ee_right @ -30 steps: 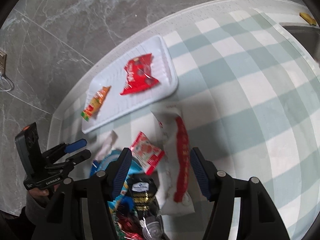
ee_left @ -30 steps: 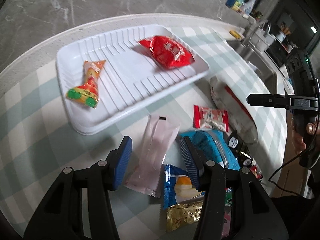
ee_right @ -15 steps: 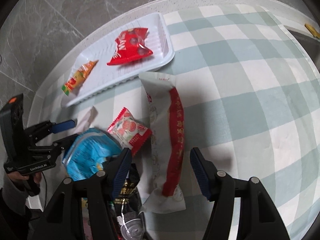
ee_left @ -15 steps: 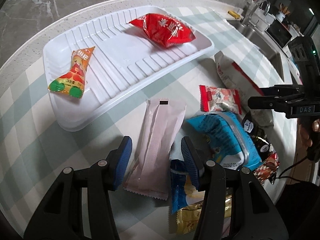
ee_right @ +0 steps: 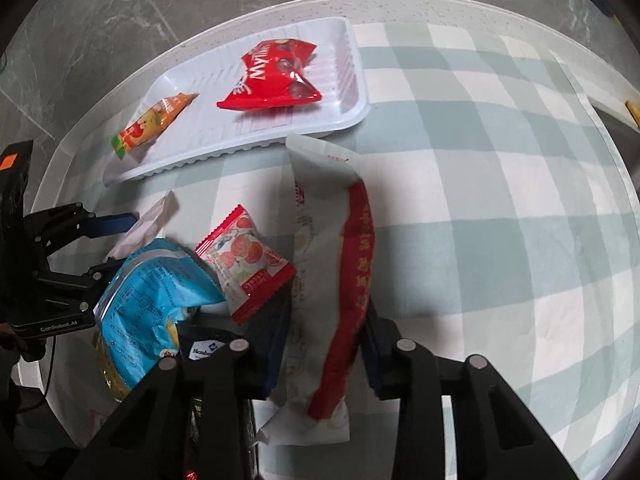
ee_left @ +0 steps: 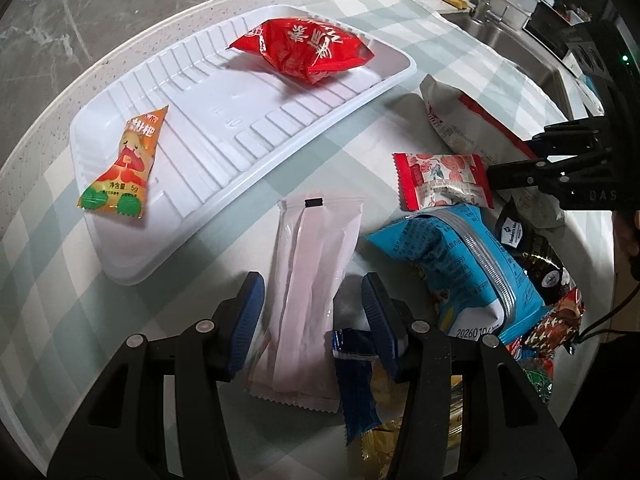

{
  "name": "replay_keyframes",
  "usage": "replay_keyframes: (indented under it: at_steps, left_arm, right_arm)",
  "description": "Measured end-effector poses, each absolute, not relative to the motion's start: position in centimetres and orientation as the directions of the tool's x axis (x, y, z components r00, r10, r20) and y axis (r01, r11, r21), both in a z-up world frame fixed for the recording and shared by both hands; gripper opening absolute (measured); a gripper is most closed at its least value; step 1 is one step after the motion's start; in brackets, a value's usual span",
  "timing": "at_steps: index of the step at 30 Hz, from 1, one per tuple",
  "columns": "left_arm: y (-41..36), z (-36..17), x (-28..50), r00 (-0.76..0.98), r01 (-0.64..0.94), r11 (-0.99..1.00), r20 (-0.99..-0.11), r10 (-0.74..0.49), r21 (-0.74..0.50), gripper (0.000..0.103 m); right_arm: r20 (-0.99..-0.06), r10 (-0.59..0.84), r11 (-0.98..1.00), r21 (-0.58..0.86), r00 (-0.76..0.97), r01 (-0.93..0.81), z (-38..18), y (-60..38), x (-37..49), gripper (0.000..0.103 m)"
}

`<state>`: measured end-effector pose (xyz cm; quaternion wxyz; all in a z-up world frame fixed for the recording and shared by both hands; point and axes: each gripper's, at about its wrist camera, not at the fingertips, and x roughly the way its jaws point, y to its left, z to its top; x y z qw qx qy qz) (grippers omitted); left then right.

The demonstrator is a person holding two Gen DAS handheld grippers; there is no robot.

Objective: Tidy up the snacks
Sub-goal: 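Grasp the pale pink packet with the left tool while the right tool grasps the white-red long packet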

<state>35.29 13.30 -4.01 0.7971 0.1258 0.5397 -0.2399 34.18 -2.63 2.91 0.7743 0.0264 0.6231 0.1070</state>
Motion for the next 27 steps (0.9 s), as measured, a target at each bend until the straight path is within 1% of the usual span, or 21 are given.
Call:
replay_keyframes:
  at_steps: [1,2,3,6,8,13,17,22,27]
  left_arm:
    - [13.2,-4.0,35.2,0.311,0.525,0.85,-0.918,-0.247,-0.051,0.04]
    - [13.0,-4.0,35.2,0.32,0.533,0.845,-0.915,-0.244,-0.038,0.033]
    - [12.9,-4.0,35.1,0.324,0.537,0.843,-0.913,-0.246,-0.036,0.029]
    - [13.2,-4.1,35.3,0.329,0.525,0.849,-0.904,-0.272,-0.064,0.025]
    - [13.7,-4.1,35.5,0.325,0.507,0.856,-0.897,-0.3,-0.103,0.024]
    - [15.7,-4.1,36.5,0.292,0.422,0.872,-0.874,-0.39,-0.248,0.022]
    - [16.7,-4.3,36.9,0.279,0.386,0.87,-0.86,-0.427,-0.307,0.022]
    - [17.6,-4.5,37.2,0.262,0.335,0.86,-0.839,-0.477,-0.384,0.022]
    - [18.8,-4.5,37.3,0.268,0.288,0.844,-0.808,-0.525,-0.453,0.022]
  right_arm:
    - [-0.958,0.198,0.975,0.171,0.205,-0.143,2.9,-2.4,34.2,0.031]
    - [-0.956,0.21,0.972,0.182,0.206,-0.146,2.9,-2.4,34.1,0.022]
    - [-0.952,0.229,0.969,0.202,0.203,-0.144,2.8,-2.4,34.2,0.016]
    - [-0.943,0.262,0.963,0.24,0.207,-0.126,2.6,-2.8,34.4,0.016]
    - [-0.931,0.303,0.952,0.289,0.205,-0.098,2.6,-3.5,34.4,0.015]
    - [-0.876,0.433,0.896,0.444,0.213,0.003,2.3,-6.2,34.2,0.015]
    - [-0.828,0.509,0.841,0.537,0.235,0.073,2.3,-7.9,33.8,0.015]
    - [-0.782,0.564,0.78,0.61,0.265,0.14,2.4,-9.5,33.4,0.015]
    - [-0.751,0.595,0.743,0.65,0.286,0.161,2.7,-10.0,33.0,0.015]
